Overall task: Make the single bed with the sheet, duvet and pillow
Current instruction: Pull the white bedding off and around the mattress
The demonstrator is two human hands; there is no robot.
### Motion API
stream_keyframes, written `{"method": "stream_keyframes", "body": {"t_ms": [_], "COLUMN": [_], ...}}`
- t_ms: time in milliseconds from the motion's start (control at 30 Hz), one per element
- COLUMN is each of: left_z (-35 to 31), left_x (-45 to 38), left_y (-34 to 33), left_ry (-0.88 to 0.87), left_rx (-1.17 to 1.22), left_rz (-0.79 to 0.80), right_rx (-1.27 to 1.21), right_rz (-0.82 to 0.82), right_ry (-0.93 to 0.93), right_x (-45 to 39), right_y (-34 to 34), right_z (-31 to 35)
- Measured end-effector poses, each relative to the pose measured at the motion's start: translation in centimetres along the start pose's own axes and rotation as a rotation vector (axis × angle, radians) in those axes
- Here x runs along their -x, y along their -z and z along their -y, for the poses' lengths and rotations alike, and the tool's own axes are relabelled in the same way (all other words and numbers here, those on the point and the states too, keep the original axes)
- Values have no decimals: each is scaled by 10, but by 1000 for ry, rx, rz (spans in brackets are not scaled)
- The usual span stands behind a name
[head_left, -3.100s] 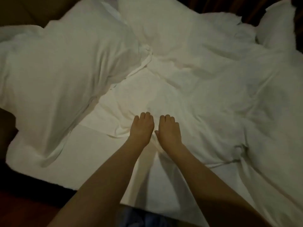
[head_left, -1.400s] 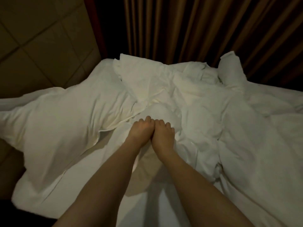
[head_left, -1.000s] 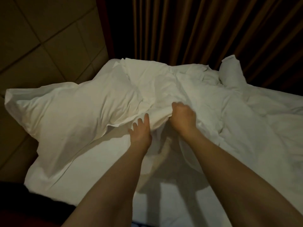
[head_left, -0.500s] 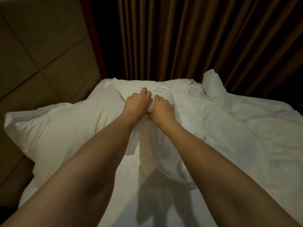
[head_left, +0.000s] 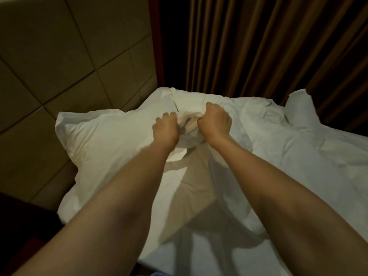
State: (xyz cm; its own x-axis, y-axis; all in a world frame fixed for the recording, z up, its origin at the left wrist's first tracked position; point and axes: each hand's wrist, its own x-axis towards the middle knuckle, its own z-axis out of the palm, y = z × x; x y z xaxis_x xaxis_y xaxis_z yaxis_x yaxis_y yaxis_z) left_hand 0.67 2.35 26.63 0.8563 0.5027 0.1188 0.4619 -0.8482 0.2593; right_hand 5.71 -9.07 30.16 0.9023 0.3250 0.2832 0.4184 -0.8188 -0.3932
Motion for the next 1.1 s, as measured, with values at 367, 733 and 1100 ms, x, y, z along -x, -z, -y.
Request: {"method": "stream_keyframes", "body": {"t_ms": [367, 733, 1100], "left_z": [-45, 114, 334], "left_x": [-56, -40, -2], "left_y": [133, 170, 250], "left_ry": [-386, -347, -101], "left_rx": [-106, -158, -501], "left_rz": [-279, -277, -211], "right_rx": [47, 155, -118], "right_rz": [-335, -199, -22], "right_ry": [-58, 88, 377], "right_x": [-30, 6, 64], "right_y": [103, 54, -44], "right_z": [45, 175, 372]}}
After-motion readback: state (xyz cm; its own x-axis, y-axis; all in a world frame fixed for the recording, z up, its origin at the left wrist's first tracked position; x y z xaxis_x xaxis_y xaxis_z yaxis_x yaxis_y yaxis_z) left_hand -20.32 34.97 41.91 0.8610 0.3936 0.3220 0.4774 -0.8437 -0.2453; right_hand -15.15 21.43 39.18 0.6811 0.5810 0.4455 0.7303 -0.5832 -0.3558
